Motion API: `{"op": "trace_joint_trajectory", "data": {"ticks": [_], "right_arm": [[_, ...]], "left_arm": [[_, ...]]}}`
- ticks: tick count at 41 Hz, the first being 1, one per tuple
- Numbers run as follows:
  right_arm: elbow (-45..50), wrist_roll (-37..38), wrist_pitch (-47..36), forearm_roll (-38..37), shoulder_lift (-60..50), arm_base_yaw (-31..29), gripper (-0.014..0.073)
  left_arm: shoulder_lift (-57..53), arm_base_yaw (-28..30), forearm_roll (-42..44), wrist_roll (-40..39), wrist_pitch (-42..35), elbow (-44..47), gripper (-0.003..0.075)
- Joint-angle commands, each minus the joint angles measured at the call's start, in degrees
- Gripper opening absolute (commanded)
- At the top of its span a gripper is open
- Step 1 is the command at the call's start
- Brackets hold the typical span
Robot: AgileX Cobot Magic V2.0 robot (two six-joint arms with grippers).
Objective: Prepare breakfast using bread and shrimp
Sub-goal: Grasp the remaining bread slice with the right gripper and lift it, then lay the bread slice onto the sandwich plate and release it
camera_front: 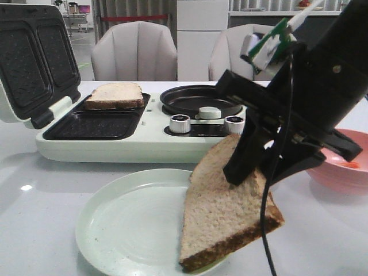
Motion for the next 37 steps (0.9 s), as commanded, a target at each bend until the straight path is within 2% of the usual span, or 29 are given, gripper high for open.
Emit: {"op": "trace_joint_trajectory", "data": {"ticks": [1, 9, 19, 31, 37], "right_arm": [[-1.3, -0.6, 0.8, 1.1, -5.3, 0.0, 0.0081], [-3.0, -0.6, 0.6, 1.5, -9.4, 0.0, 0.0081], [-14.1, -4.2, -1.9, 5.0, -7.1, 1.1, 0.0081], [-35.0, -5.8, -2.3, 11.8, 10.8, 4.1, 0.0081], [-46.1, -5.8, -2.1, 12.5, 20.8, 5.3, 0.0081]], "left_arm": [[0.5, -0.4, 0.5, 0.0, -4.9, -1.6, 0.0436], [0.5, -0.4, 0.5, 0.0, -4.9, -1.6, 0.0435], [0.5, -0.4, 0.5, 0.0, -4.9, -1.6, 0.0436], [0.5, -0.4, 0.5, 0.0, -4.9, -1.6, 0.0436], [0.5, -0.4, 0.5, 0.0, -4.9, -1.6, 0.0436]]}}
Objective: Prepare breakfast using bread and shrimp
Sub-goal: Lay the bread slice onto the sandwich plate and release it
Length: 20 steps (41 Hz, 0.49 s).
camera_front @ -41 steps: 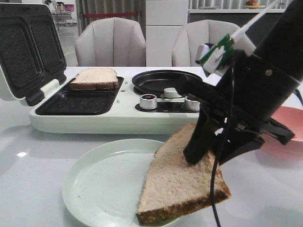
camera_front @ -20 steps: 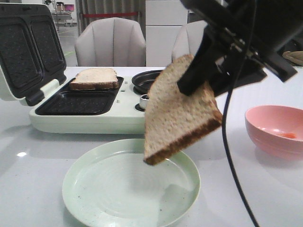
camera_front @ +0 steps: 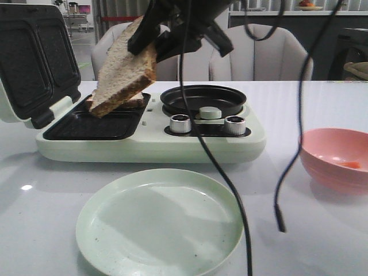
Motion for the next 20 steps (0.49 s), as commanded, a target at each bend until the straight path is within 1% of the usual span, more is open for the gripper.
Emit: {"op": "trace_joint_trajectory", "data": {"ticks": [1, 8, 12, 15, 20], "right_arm": [[-8.9, -0.7, -1.3, 3.4, 2.3, 0.6, 0.0081], [-19.4, -0.7, -0.7, 5.7, 11.0, 1.7, 0.0083], [-23.6, -0.7, -0.1, 6.0, 14.6, 2.2, 0.0111], [-25.1, -0.7, 0.6, 6.0, 16.3, 2.2, 0.0176], [-25.2, -0.7, 0.5, 5.7, 17.2, 2.2, 0.0352]], "left_arm": [[0.5, -0.4, 0.3, 0.0, -4.9, -1.6, 0.0436], [0.5, -0.4, -0.1, 0.0, -4.9, -1.6, 0.0436], [0.5, -0.4, -0.1, 0.0, -4.9, -1.6, 0.0436], [0.5, -0.4, -0.1, 0.0, -4.9, -1.6, 0.0436], [0.5, -0.4, -0.1, 0.0, -4.9, -1.6, 0.0436]]}}
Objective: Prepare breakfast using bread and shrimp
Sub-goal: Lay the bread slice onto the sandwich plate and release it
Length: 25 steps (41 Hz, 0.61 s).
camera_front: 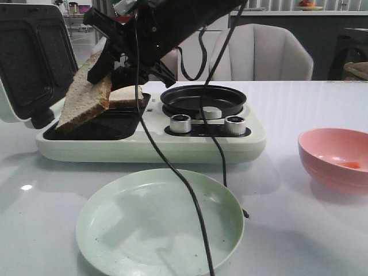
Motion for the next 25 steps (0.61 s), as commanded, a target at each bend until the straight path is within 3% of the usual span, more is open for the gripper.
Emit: {"op": "trace_joint_trajectory", "data": {"ticks": [1, 5, 14, 25], "right_arm": [[-2.4, -0.6, -0.9, 2.9, -3.5, -0.1, 0.0381], [-2.4, -0.6, -0.9, 2.9, -3.5, 0.0, 0.0439], [-2.5, -0.6, 0.8, 1.3, -4.2, -0.3, 0.0433], [-2.6, 3.4, 5.3, -14.0, -10.0, -3.7, 0.0433]], "left_arm": [[0.5, -0.4, -0.1, 0.0, -4.9, -1.6, 0.0436], [0.5, -0.4, -0.1, 0.0, -4.9, -1.6, 0.0436], [0.5, -0.4, -0.1, 0.0, -4.9, -1.6, 0.0436], [0.5, -0.4, -0.1, 0.0, -4.9, -1.6, 0.0436]]}}
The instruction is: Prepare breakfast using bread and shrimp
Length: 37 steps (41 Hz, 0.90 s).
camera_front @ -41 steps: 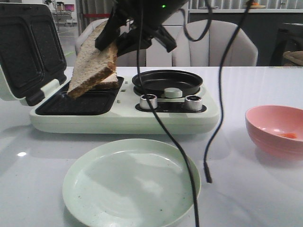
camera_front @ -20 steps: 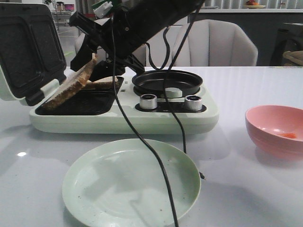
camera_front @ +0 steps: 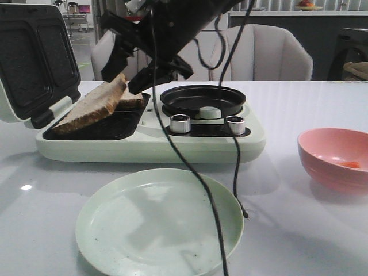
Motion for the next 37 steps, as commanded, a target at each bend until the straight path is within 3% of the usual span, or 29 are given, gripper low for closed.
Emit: {"op": "trace_joint_trajectory", "data": {"ticks": [1, 12, 20, 28, 37], "right_arm": [[-2.2, 2.2, 0.6, -4.9, -7.7, -1.5, 0.0433], [-1.8, 10.5, 7.8, -28.7, -20.7, -1.2, 0.0433], [5.6, 15.6, 9.6, -43.4, -31.8, 1.7, 0.0433], [19.1, 16.4, 5.8, -42.7, -43.1, 3.0, 0.0433], [40.1, 16.4, -5.2, -41.5, -58.5, 3.0, 0.0433]], "left_arm": [[0.5, -0.4, -0.1, 0.0, -4.9, -1.6, 0.0436], [0.5, -0.4, 3.2, 0.0, -4.9, -1.6, 0.0436], [0.5, -0.4, 5.0, 0.0, -4.9, -1.6, 0.0436], [0.5, -0.4, 5.4, 0.0, -5.1, -1.6, 0.0436], [0.5, -0.4, 7.1, 0.0, -5.1, -1.6, 0.0436]]}}
